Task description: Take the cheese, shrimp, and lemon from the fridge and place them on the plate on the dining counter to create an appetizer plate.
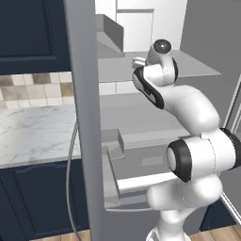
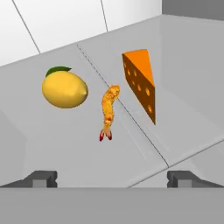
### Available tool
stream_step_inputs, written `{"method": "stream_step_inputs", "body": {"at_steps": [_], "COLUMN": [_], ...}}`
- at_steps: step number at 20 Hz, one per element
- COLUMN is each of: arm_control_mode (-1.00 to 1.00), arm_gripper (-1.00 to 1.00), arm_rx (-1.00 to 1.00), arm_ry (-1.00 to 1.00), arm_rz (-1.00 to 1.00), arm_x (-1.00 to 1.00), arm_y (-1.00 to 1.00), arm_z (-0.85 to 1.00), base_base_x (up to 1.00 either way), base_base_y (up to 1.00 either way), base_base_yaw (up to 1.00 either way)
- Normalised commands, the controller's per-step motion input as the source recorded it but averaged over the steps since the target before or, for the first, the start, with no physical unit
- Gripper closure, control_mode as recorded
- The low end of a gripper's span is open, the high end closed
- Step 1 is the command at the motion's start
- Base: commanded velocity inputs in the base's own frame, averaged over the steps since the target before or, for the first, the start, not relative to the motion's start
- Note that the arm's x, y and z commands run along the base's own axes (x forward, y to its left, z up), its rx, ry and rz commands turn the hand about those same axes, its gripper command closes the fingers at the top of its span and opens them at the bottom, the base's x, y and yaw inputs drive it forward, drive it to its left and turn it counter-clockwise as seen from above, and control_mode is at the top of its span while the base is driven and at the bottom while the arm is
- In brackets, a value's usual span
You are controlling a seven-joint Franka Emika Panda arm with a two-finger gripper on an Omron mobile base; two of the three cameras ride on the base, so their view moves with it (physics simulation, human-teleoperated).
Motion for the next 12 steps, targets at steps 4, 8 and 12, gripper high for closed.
{"method": "stream_step_inputs", "body": {"at_steps": [4, 8, 12], "arm_control_mode": [-1.0, -1.0, -1.0], "arm_gripper": [-1.0, -1.0, -1.0], "arm_rx": [0.03, 0.04, 0.01], "arm_ry": [0.06, 0.09, 0.15], "arm_rz": [0.0, 0.0, 0.0], "arm_x": [0.38, 0.5, 0.59], "arm_y": [-0.03, -0.15, -0.05], "arm_z": [-0.01, -0.01, -0.01], "base_base_x": [0.0, 0.0, 0.0], "base_base_y": [0.0, 0.0, 0.0], "base_base_yaw": [0.0, 0.0, 0.0]}}
